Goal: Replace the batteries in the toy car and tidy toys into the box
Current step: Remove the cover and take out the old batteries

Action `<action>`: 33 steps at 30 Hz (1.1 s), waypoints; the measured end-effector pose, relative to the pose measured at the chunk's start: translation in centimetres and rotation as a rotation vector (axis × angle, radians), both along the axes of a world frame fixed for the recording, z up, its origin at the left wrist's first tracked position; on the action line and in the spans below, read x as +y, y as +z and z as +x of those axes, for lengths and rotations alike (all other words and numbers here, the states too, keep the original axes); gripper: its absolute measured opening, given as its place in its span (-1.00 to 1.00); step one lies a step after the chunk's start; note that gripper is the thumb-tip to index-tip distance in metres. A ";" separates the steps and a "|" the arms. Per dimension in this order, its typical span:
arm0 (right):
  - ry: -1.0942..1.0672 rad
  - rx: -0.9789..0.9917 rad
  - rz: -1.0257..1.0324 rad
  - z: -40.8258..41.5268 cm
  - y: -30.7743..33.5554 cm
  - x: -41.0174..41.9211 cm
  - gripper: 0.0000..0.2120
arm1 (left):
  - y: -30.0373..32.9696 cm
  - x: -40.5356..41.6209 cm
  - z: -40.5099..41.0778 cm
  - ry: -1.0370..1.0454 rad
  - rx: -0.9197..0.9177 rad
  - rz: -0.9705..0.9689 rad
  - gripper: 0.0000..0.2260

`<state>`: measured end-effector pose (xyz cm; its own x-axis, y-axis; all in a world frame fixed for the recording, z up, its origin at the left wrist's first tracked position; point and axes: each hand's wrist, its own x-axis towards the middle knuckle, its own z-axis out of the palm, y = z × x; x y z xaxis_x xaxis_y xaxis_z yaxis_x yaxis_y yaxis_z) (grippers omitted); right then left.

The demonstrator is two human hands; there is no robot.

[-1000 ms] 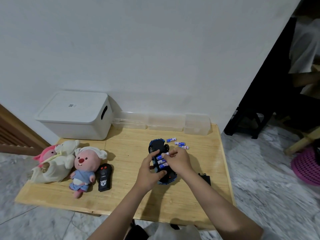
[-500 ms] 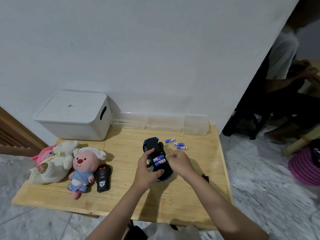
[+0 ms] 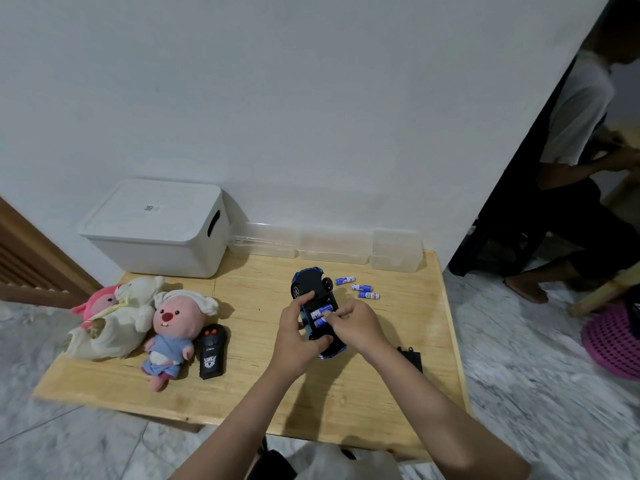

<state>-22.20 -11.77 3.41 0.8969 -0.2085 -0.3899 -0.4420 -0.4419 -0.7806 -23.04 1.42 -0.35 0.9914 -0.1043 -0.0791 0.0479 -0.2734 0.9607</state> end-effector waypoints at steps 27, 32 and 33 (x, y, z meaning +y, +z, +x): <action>-0.090 -0.078 0.043 -0.3 0.5 1.5 -0.72 | -0.4 0.1 -0.6 0.060 -0.046 -0.002 -0.31; -0.310 -0.030 0.421 1.0 1.2 1.4 -0.88 | -0.5 0.5 -0.8 0.050 0.000 -0.006 -0.28; -0.359 0.002 0.573 1.1 1.4 1.0 -0.87 | -0.5 0.7 -0.7 0.056 0.014 -0.012 -0.29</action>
<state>-21.05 -10.77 4.80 0.8098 -0.2534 -0.5292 -0.4856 0.2168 -0.8469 -23.76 2.15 -0.80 0.9945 -0.0497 -0.0917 0.0758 -0.2587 0.9630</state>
